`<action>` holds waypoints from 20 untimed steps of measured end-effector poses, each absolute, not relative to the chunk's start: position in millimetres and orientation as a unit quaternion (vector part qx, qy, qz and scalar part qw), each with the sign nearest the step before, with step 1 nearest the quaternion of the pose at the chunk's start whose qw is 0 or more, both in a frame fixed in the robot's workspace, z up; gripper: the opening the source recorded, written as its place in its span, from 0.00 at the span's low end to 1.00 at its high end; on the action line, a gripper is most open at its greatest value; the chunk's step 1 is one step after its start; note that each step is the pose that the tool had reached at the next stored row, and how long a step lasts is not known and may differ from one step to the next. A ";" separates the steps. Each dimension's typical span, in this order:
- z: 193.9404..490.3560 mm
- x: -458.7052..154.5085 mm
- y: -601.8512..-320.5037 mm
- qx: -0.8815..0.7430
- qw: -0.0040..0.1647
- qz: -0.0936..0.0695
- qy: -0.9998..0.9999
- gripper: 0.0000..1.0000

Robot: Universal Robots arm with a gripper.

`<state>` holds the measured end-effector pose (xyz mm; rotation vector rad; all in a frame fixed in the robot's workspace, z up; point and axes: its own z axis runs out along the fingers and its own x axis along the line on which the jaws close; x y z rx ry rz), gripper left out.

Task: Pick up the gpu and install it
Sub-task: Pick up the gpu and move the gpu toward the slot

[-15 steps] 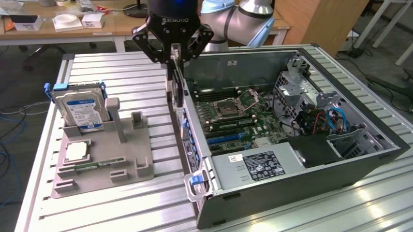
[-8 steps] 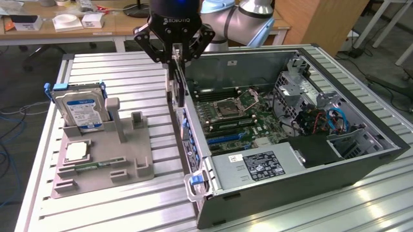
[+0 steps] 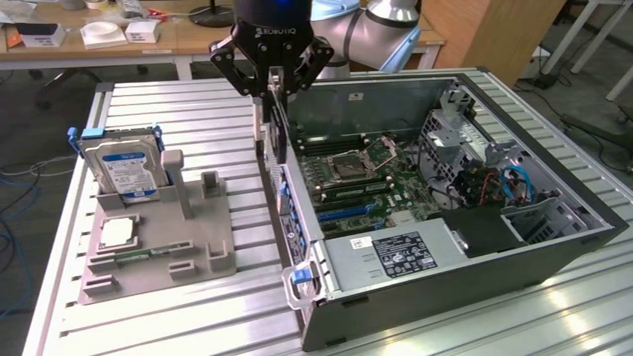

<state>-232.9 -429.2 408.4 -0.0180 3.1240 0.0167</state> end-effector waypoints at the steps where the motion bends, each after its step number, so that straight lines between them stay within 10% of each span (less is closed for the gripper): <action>1: 408.4 -232.5 -429.2 -0.006 0.009 0.005 1.000 0.27; 20: 408.4 -222.0 -429.2 -0.006 0.009 0.005 1.000 0.27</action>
